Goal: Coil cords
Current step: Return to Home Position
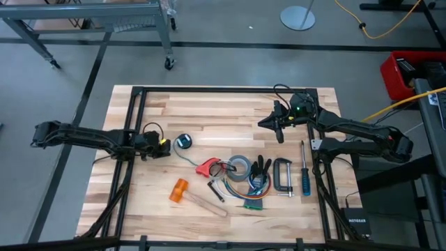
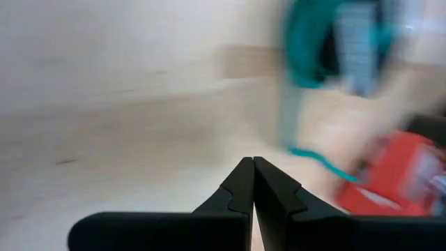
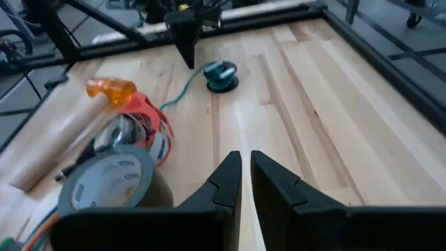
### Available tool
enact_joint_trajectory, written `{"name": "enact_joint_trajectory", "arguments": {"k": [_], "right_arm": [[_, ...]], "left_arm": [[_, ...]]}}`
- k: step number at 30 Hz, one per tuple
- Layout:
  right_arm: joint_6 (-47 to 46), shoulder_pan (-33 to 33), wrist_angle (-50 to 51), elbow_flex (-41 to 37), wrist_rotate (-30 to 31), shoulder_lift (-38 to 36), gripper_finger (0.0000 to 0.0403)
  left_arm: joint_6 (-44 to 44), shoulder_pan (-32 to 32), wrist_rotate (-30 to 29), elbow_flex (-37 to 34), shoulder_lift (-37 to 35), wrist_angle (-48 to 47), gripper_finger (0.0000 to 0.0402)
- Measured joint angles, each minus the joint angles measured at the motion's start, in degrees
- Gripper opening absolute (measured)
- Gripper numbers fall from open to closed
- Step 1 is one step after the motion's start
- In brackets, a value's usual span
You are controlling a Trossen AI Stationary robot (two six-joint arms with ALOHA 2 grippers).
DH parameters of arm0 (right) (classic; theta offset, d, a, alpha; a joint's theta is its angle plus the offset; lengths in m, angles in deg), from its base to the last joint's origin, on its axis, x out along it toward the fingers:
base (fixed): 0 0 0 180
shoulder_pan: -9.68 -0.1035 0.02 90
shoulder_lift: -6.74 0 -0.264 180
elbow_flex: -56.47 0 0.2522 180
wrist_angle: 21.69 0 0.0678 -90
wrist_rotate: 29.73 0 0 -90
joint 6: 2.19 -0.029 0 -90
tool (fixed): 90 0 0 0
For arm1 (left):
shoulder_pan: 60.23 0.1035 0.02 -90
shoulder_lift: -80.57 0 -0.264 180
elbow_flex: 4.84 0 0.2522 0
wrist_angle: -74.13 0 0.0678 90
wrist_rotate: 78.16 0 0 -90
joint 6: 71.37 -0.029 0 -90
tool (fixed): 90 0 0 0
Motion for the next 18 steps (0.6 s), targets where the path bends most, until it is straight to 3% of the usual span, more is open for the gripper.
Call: {"name": "enact_joint_trajectory", "arguments": {"k": [12, 18], "right_arm": [[-8.40, 0.00, 1.47, 0.76, -0.02, -16.22, 0.0037], [-10.13, 0.00, 6.97, 0.76, 6.78, -26.77, 0.0037]], "left_arm": [[-30.00, 0.02, -13.93, 3.25, -17.61, -3.32, 0.0002], [-46.78, 0.02, -14.63, 3.32, -26.98, -3.42, 0.0001]]}}
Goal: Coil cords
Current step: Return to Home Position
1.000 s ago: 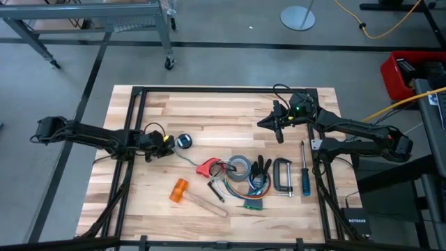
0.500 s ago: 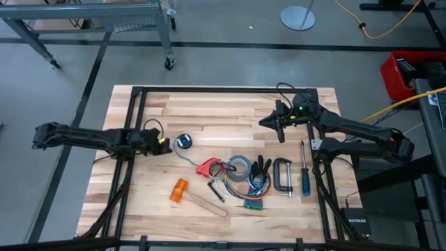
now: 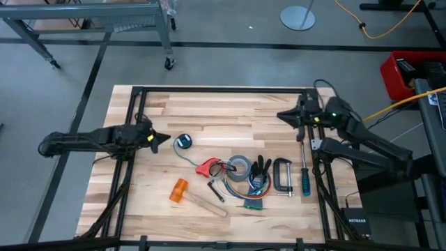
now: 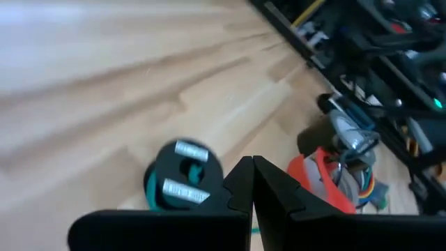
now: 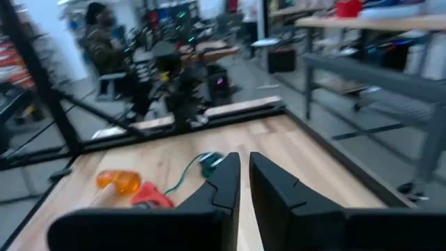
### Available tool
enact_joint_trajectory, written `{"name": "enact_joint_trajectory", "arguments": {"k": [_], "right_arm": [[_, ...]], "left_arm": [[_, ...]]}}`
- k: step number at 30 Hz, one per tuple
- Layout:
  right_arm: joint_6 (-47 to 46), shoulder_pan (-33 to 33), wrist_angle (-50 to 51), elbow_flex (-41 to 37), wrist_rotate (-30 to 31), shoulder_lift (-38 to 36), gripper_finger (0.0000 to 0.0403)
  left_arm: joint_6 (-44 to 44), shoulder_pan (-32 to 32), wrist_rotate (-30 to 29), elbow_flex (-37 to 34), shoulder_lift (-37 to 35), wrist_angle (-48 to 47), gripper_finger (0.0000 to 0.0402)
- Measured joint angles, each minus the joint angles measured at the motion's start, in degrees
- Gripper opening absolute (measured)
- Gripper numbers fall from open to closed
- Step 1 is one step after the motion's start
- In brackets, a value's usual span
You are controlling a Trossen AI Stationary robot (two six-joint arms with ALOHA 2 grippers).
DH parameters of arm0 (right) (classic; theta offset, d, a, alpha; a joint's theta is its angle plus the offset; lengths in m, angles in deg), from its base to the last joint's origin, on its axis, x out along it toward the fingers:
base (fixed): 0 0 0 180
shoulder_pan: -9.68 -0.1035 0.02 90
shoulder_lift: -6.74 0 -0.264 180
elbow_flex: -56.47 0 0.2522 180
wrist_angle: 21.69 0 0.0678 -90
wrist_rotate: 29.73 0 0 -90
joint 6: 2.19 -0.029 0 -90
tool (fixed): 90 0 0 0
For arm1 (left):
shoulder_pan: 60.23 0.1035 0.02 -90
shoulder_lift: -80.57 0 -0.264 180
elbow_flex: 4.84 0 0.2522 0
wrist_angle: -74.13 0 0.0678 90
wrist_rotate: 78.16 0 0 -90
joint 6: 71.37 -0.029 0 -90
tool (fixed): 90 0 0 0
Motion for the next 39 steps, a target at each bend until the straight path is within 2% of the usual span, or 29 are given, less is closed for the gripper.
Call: {"name": "enact_joint_trajectory", "arguments": {"k": [4, 10, 15, 19, 24, 28, 30, 39], "right_arm": [[-0.08, 0.00, 3.73, 0.00, 2.30, -5.21, 0.0037], [-0.46, 0.00, 9.62, 0.00, 3.06, -9.88, 0.0037], [-1.19, 0.00, 11.78, -0.57, 3.06, -12.16, 0.0037], [-1.55, 0.00, 11.87, -2.40, 3.06, -13.82, 0.0037], [-3.16, 0.00, 11.63, -4.76, 3.06, -15.40, 0.0037], [-5.22, 0.00, 7.05, -7.98, 2.63, -16.23, 0.0037], [-6.21, 0.00, 3.67, -10.17, 1.86, -16.58, 0.0037], [-10.47, -0.02, -8.80, -19.40, 1.50, -16.58, 0.0037]], "left_arm": [[-10.85, 0.00, 0.02, 0.02, -5.50, 0.02, 0.0001], [-20.72, 0.00, -0.02, -0.06, -11.17, 0.41, 0.0001], [-22.19, 0.00, 0.02, -2.39, -11.04, 1.44, 0.0001], [-22.57, -0.06, 1.01, -5.18, -10.97, 7.32, 0.0001], [-27.25, -0.48, 3.66, -7.19, -11.04, 16.01, 0.0001], [-30.40, -0.53, 10.88, -10.36, -11.05, 24.33, 0.0001], [-32.13, -0.55, 14.45, -10.49, -10.97, 24.43, 0.0001], [-35.70, -0.59, 16.61, -10.47, -11.04, 24.45, 0.0001]]}}
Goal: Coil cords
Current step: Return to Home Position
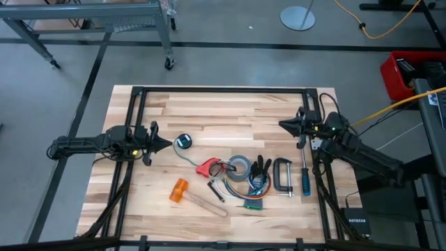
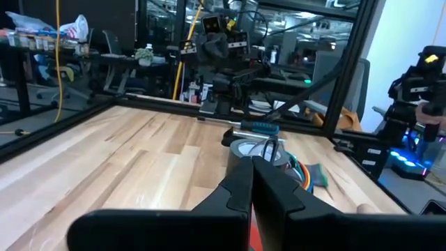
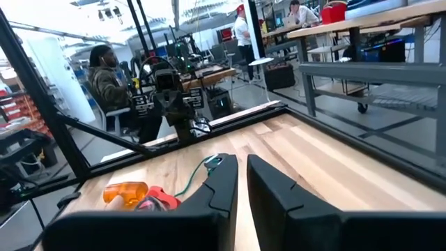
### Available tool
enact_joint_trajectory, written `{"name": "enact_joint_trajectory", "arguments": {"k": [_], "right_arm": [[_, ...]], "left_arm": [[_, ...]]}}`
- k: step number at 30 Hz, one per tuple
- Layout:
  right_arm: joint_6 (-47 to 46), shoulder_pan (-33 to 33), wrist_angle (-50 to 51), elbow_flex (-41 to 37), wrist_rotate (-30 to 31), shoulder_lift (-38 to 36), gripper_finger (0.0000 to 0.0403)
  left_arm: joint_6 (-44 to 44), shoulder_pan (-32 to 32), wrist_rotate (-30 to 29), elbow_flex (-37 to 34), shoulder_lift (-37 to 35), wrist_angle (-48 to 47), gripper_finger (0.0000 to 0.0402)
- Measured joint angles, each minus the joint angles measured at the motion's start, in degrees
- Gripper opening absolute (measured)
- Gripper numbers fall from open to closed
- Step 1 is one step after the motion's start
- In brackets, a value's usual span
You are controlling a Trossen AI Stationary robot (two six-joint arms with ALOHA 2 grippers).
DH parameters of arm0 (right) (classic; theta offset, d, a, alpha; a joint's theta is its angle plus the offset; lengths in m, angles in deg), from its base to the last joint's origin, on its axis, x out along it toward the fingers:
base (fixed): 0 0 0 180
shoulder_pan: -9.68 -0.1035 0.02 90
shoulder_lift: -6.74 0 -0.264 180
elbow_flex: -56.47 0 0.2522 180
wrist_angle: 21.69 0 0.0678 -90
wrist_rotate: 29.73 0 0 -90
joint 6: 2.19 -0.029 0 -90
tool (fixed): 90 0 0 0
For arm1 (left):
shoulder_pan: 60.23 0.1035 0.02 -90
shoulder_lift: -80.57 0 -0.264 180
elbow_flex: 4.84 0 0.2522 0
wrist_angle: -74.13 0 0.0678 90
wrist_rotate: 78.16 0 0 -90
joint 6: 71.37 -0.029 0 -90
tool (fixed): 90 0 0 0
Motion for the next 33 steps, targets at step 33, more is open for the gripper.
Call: {"name": "enact_joint_trajectory", "arguments": {"k": [33], "right_arm": [[4.97, 0.00, 0.17, -10.19, 19.15, 0.95, 0.0037]], "left_arm": [[-4.13, 0.00, -0.72, -0.02, 0.00, -0.28, 0.0001]]}}
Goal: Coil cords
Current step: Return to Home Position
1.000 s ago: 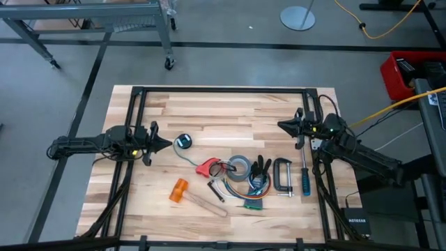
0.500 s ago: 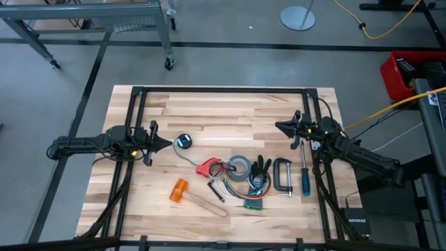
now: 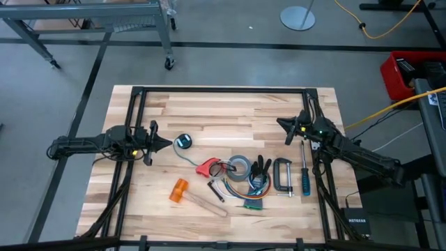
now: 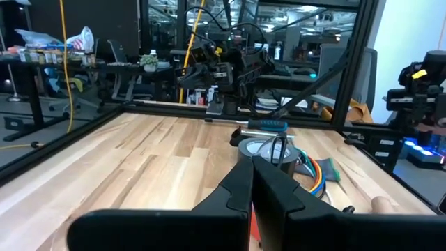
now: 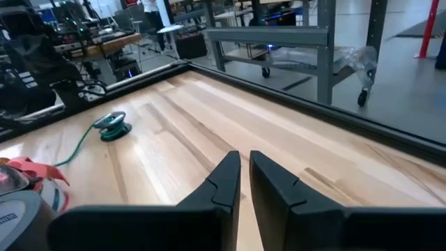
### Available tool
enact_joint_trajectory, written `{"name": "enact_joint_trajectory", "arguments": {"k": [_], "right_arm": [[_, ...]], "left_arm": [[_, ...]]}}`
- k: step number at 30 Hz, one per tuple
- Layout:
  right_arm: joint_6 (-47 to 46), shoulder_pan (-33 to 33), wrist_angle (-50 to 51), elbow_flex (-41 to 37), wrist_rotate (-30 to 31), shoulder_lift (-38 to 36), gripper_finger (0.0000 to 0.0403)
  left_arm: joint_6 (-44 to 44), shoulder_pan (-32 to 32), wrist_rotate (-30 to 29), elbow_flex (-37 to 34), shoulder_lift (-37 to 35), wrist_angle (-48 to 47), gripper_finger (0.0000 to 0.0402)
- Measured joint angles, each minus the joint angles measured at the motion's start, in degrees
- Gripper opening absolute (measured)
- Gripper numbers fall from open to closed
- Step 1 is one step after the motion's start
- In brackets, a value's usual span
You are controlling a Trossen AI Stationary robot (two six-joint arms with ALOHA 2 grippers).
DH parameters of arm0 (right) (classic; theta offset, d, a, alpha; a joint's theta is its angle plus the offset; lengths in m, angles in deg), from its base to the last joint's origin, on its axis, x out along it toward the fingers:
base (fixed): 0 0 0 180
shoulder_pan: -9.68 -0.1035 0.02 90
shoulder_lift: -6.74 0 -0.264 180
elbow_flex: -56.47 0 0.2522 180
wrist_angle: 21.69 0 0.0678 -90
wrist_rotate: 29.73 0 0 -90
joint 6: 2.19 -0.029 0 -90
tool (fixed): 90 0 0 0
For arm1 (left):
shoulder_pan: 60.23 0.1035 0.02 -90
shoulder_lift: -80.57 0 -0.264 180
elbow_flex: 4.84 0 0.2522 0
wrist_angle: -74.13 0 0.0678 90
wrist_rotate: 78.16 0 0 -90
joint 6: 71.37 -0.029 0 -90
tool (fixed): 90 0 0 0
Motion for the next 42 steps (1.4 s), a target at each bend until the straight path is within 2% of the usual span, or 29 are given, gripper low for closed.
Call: {"name": "enact_joint_trajectory", "arguments": {"k": [7, 29, 42], "right_arm": [[-3.96, 0.00, 0.04, -0.07, 0.00, 0.28, 0.0037], [-4.21, -0.07, 0.13, -0.13, 0.00, 0.24, 0.0037], [-4.22, -0.13, 0.15, -0.13, 0.00, -7.33, 0.0037]], "left_arm": [[-1.41, 0.00, 0.00, 0.02, 0.00, 0.00, 0.0001], [-1.40, 0.00, 0.00, 0.00, 0.00, 0.00, 0.0001], [-1.40, 0.00, 0.00, 0.00, 0.00, 0.00, 0.0001]]}}
